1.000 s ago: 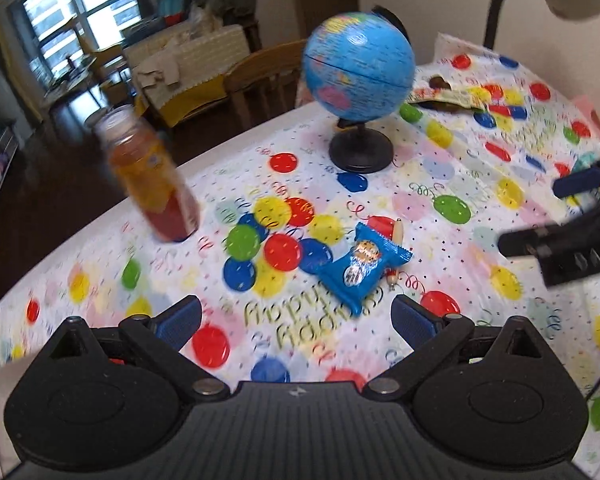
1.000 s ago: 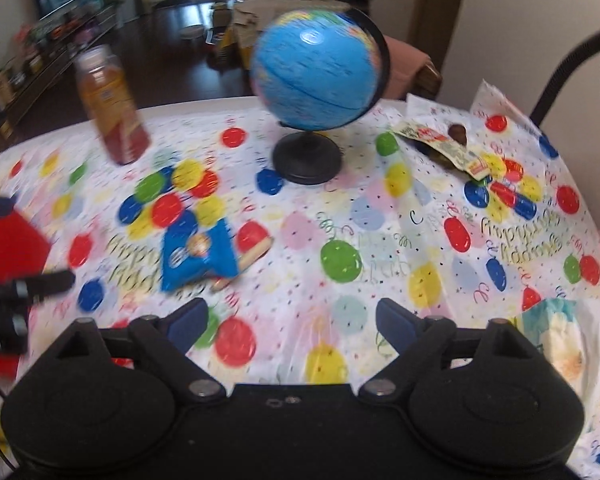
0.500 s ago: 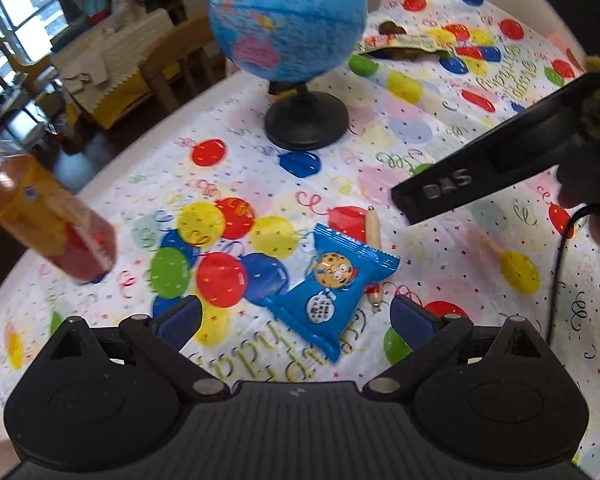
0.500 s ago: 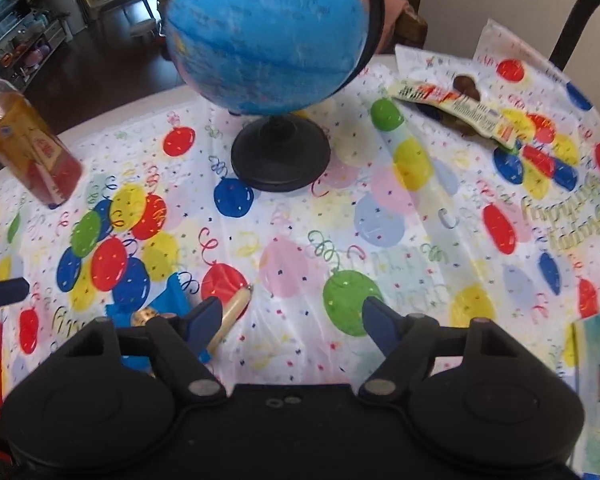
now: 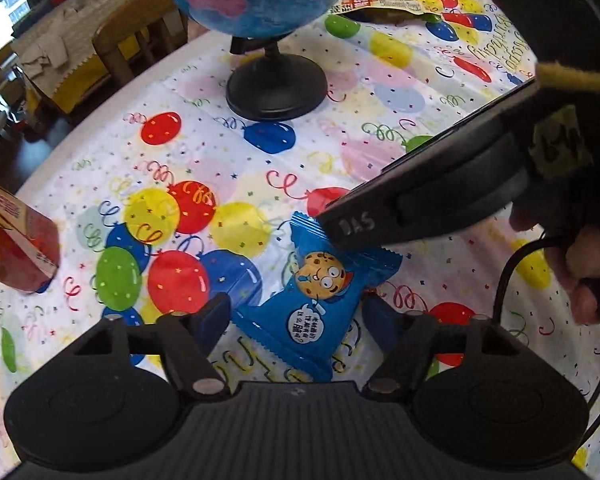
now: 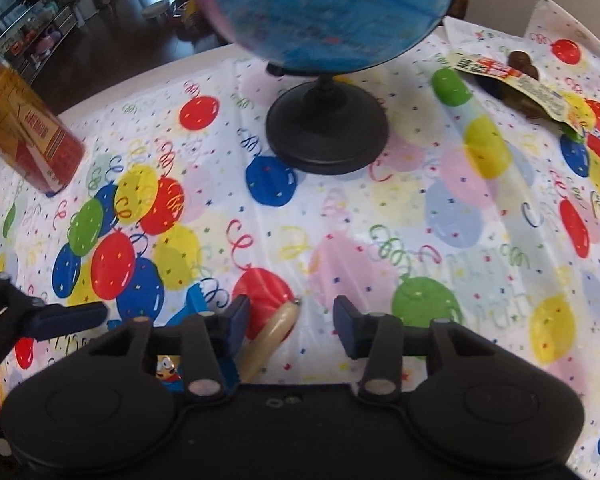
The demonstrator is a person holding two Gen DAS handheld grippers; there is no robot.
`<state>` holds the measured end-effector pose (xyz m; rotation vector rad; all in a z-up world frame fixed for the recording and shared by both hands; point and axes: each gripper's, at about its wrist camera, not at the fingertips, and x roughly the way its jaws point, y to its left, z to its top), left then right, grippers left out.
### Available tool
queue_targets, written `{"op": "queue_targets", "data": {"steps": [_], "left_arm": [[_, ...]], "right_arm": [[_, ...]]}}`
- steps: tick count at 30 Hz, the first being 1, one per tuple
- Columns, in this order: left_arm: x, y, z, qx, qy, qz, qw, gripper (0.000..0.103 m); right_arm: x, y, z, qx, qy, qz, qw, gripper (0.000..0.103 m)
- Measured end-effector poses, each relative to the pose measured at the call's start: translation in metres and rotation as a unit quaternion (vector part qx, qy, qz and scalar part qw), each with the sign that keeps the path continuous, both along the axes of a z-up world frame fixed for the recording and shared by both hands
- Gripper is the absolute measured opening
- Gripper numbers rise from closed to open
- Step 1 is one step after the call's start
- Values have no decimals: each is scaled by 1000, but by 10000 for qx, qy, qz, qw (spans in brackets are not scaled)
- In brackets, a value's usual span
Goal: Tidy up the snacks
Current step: 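Grasp the cream stick snack with the right tool while the left tool grasps the blue cookie packet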
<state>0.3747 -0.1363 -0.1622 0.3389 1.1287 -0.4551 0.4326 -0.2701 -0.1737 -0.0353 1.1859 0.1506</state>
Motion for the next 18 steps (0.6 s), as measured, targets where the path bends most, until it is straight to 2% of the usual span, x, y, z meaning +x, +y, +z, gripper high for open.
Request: {"op": "queue_targets", "data": {"steps": [4,7,8,11,18], "left_arm": [[1,-1,-4,-47,71,-25,10000,67],[1,0,-6,-107,94,26,9999,66],[2,1,-6,-122,114,55,9998,62],[1,7,-6,-162,132,195,9996,53],[-10,17,-2,-96,184,630,9978,48]], "right_arm": [[-4,11,-2,-325,-114,298,9990,45],[-7,16,-3,-511,-163,475,9974,40],[-9,18,-3,-546,-196,555,9968,37],[-11,21,-1,-558,-210,702,9958,23],[-20,15,0,-316,-170,738,9966,12]]}}
